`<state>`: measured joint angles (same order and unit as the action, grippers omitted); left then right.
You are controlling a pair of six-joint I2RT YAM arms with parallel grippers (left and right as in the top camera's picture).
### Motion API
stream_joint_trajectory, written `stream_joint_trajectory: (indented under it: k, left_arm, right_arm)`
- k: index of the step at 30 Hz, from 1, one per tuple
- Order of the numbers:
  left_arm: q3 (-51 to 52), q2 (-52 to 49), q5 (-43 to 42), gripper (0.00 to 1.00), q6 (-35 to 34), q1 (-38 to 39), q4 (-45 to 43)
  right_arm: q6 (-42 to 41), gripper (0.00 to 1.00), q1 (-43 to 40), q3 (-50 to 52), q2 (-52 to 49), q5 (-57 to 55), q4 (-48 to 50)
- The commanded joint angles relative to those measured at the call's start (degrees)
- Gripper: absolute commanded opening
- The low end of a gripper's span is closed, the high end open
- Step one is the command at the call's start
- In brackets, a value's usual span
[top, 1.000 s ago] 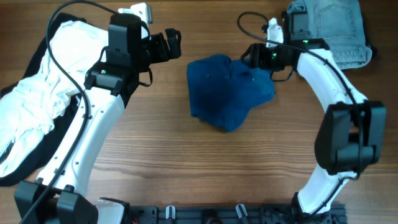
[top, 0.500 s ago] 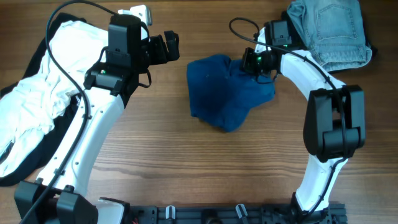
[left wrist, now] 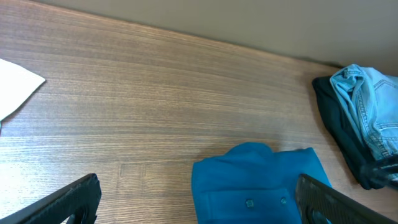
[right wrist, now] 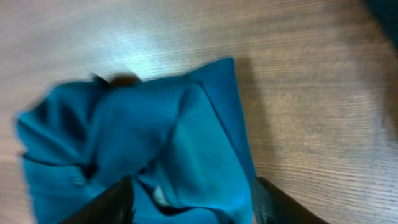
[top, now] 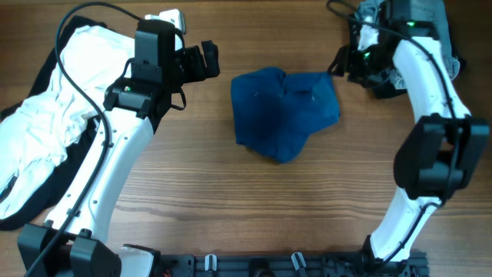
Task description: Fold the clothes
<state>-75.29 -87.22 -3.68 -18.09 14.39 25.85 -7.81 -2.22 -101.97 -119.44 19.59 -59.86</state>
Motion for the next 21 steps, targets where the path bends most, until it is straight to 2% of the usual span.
stream_joint_trajectory:
  k: [1, 4, 6, 9, 10, 12, 13, 16, 21]
  left_arm:
    - [-0.04, -0.11, 0.81, 1.00, 1.18, -0.22, 0.79]
    - [-0.04, -0.11, 0.81, 1.00, 1.38, -0.22, 0.79]
    - [-0.04, -0.11, 0.81, 1.00, 1.38, -0.22, 0.79]
    - [-0.04, -0.11, 1.68, 1.00, 1.36, -0.22, 0.79]
    - [-0.04, -0.11, 1.88, 1.00, 1.38, -0.22, 0.79]
    - [-0.04, -0.11, 1.86, 1.00, 1.38, -0.22, 0.79]
    - [-0.04, -0.11, 1.86, 1.00, 1.38, -0.22, 0.79]
    - [-0.04, -0.11, 1.88, 1.00, 1.38, -0.22, 0.79]
    - [-0.04, -0.11, 1.88, 1.00, 1.38, -0.22, 0.74]
  right_arm:
    - [3.56, 0.63, 1.62, 0.48, -5.38, -5.51, -0.87]
    - [4.85, 0.54, 2.29, 0.48, -8.24, -6.19, -1.05]
    - [4.79, 0.34, 2.75, 0.48, -9.40, -6.75, -1.29]
    - [4.63, 0.20, 2.75, 0.48, -9.35, -6.75, -1.07]
    - [4.61, 0.18, 2.75, 0.48, -9.35, -6.73, -1.25]
    - [4.59, 0.07, 2.75, 0.48, -9.35, -6.75, -1.46]
    - [4.24, 0.04, 2.75, 0.48, -9.35, -6.78, -1.49]
    - [3.02, 0.04, 2.47, -1.27, -8.76, -6.84, -2.29]
    - [-2.23, 0.04, -0.35, -4.96, -1.20, -14.14, -4.98]
